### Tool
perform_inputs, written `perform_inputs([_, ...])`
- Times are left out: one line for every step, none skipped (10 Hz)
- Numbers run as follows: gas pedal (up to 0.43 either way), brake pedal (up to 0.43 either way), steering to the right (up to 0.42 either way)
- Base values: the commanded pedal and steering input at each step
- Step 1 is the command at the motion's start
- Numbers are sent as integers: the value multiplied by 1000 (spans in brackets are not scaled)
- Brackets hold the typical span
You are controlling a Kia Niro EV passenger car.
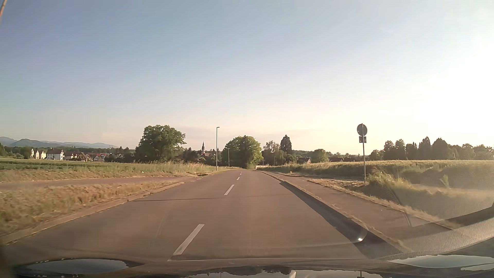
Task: Follow the waypoints while adhering to traffic rules and regulations
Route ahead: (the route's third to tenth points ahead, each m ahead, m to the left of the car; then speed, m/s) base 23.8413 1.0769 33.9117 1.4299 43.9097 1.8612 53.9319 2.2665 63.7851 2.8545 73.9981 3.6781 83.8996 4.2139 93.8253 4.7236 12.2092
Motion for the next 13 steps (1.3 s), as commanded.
perform_inputs([39,0,-2])
perform_inputs([39,0,-2])
perform_inputs([39,0,-2])
perform_inputs([39,0,-2])
perform_inputs([47,0,-2])
perform_inputs([47,0,-1])
perform_inputs([47,0,-1])
perform_inputs([47,0,-2])
perform_inputs([47,0,-2])
perform_inputs([47,0,-2])
perform_inputs([47,0,-2])
perform_inputs([47,0,-2])
perform_inputs([47,0,-1])
